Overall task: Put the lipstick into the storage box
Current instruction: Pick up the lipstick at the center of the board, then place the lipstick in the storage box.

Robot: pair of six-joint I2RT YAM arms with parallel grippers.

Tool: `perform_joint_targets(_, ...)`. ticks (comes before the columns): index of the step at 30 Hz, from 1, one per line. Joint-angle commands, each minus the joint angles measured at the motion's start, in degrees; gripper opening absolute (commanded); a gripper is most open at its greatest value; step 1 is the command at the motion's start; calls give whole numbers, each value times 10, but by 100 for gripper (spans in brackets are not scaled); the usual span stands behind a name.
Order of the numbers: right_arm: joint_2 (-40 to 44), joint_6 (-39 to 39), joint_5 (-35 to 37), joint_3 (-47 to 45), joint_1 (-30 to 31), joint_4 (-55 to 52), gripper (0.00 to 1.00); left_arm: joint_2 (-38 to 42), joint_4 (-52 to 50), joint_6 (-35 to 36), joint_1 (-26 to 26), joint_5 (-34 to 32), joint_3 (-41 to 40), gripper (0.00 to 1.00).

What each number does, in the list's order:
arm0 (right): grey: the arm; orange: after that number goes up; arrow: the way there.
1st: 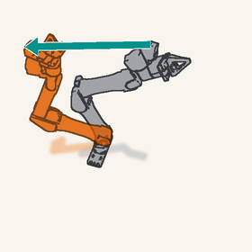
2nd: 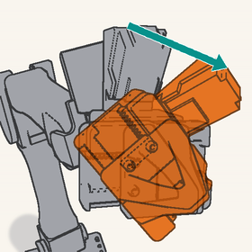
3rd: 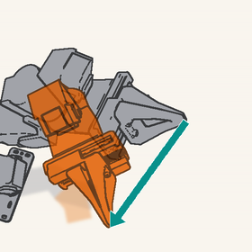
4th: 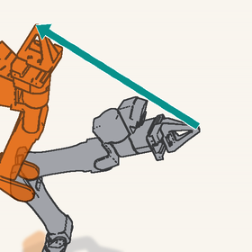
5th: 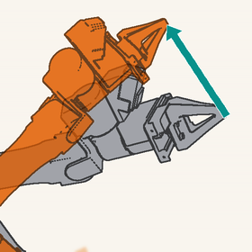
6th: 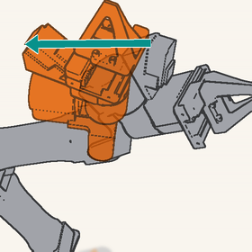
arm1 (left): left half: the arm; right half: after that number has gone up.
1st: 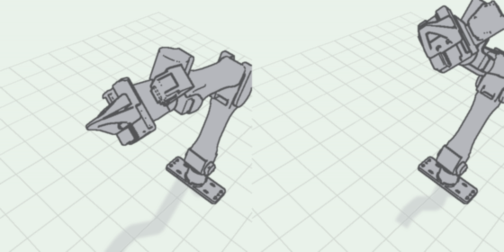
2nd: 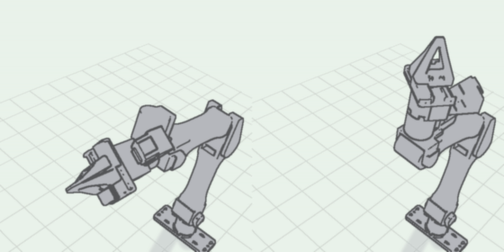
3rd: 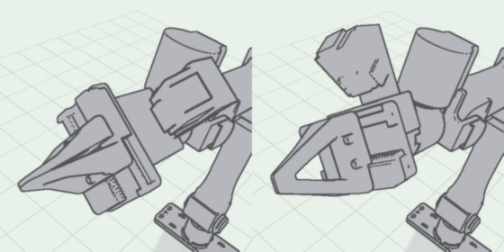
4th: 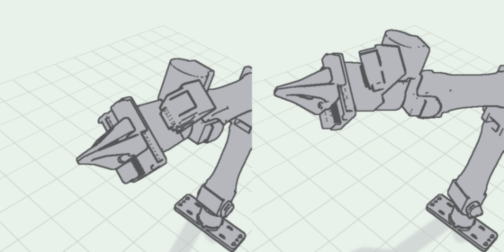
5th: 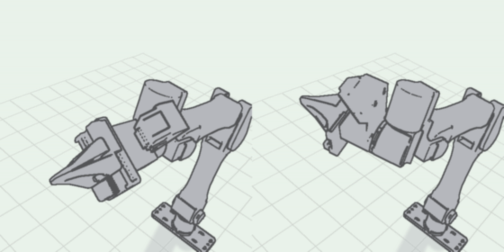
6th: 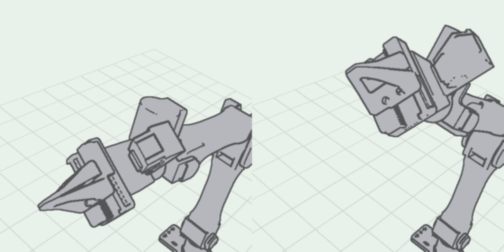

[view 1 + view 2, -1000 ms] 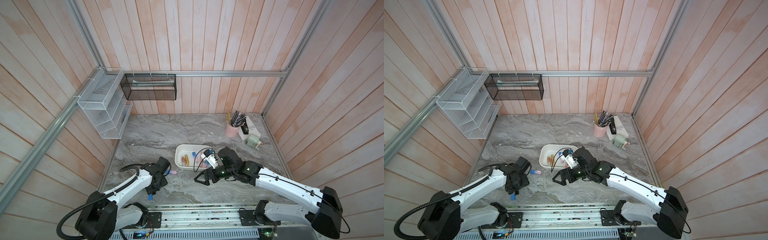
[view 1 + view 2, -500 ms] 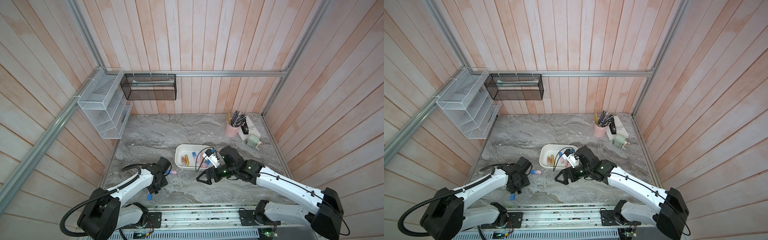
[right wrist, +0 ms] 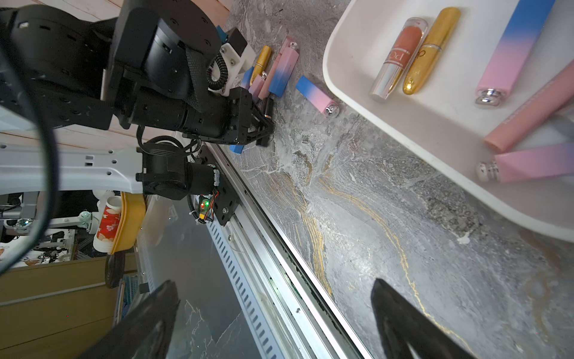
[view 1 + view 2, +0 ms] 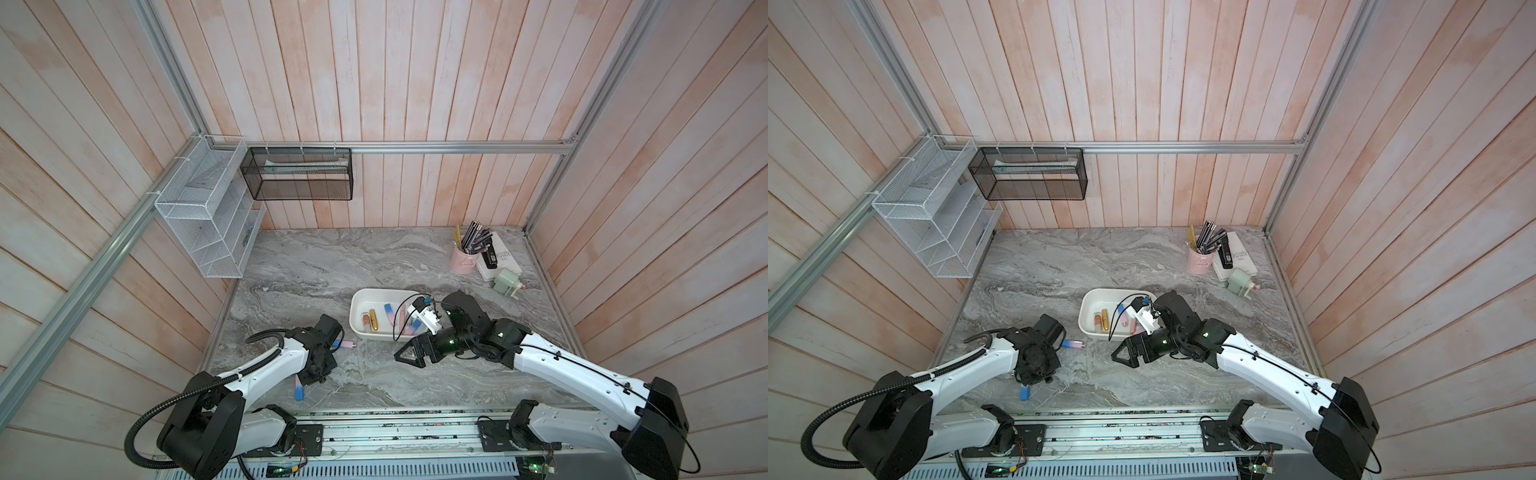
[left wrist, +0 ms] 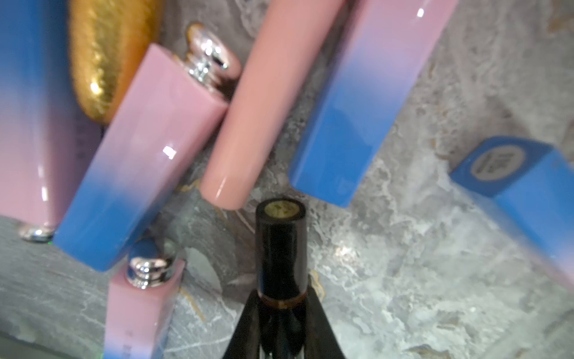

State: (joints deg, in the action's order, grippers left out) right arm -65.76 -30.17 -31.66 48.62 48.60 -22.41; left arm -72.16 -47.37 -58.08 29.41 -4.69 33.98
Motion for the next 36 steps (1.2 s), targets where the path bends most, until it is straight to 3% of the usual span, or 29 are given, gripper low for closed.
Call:
perform_joint_targets(1, 4, 7, -9, -5, -3, -11, 98, 4, -18, -5, 19, 14, 22, 16)
perform_joint_targets(6, 2, 7, -6, -3, -6, -11, 98, 1, -42, -12, 53, 10, 83, 16)
perform_joint_targets(12, 12, 6, 2, -4, -11, -21, 98, -43, -50, 18, 57, 6, 196, 16)
perform_joint_targets(25, 67, 1, 28, -12, -44, -63, 98, -301, -19, 117, 63, 33, 474, 16)
perform_joint_targets(36, 106, -8, 39, -23, -72, -95, 98, -440, 3, 149, 73, 77, 562, 16)
